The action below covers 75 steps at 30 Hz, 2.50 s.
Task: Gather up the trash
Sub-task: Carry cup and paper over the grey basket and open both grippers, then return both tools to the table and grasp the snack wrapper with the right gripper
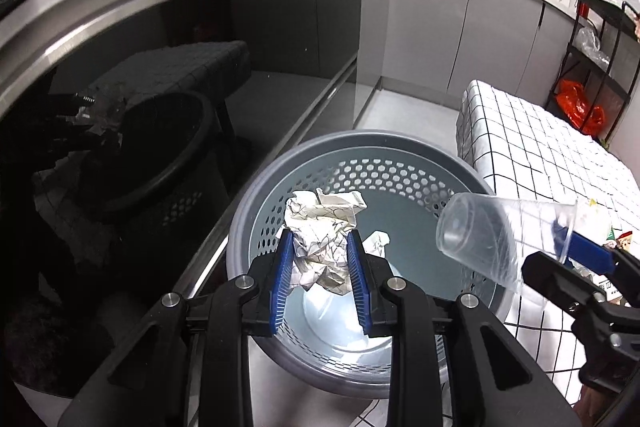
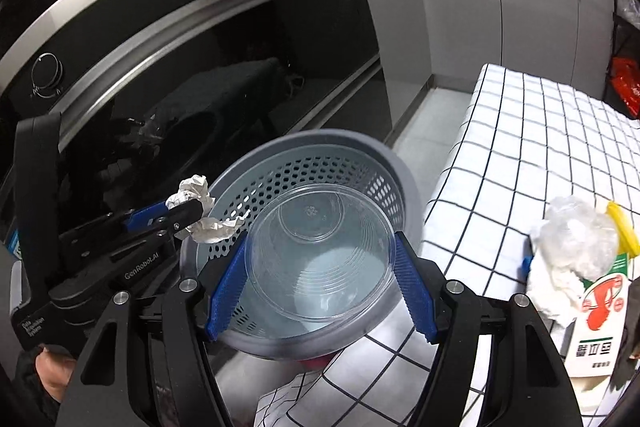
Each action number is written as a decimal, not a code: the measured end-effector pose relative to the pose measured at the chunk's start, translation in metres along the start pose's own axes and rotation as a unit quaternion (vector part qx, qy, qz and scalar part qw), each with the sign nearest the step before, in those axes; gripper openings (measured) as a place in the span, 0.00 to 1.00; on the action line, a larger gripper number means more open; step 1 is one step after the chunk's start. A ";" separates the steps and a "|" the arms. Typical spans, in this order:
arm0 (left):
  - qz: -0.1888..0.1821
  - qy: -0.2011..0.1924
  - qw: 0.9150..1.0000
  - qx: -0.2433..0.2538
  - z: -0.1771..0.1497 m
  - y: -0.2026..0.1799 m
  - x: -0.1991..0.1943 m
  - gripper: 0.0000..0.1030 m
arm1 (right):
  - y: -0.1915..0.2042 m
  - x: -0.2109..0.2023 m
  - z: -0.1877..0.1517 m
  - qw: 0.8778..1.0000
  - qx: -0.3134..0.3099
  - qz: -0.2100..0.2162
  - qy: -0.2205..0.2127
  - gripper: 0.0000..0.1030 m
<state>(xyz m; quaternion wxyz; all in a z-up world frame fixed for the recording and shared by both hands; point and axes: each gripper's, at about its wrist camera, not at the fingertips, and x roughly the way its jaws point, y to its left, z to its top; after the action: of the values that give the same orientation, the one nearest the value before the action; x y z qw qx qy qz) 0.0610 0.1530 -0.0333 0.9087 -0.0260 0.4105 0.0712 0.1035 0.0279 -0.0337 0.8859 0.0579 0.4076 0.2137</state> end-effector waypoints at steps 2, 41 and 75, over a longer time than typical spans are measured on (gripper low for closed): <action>0.001 0.001 1.000 -0.001 0.000 0.001 0.000 0.28 | 0.003 0.006 0.002 1.000 -0.002 -0.001 0.003 0.65; -0.007 -0.022 1.000 -0.004 0.001 -0.003 -0.008 0.52 | -0.003 -0.008 0.001 1.000 0.003 0.004 -0.019 0.70; -0.109 -0.068 0.990 0.060 -0.011 -0.111 -0.047 0.66 | -0.120 -0.128 -0.051 0.979 0.090 -0.160 -0.085 0.70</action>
<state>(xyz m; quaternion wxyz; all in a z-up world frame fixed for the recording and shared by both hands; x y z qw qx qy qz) 0.0383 0.0365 -0.0065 0.9367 -0.0109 0.3461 -0.0518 0.0310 -0.1385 -0.0113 0.9312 0.0894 0.3523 0.0262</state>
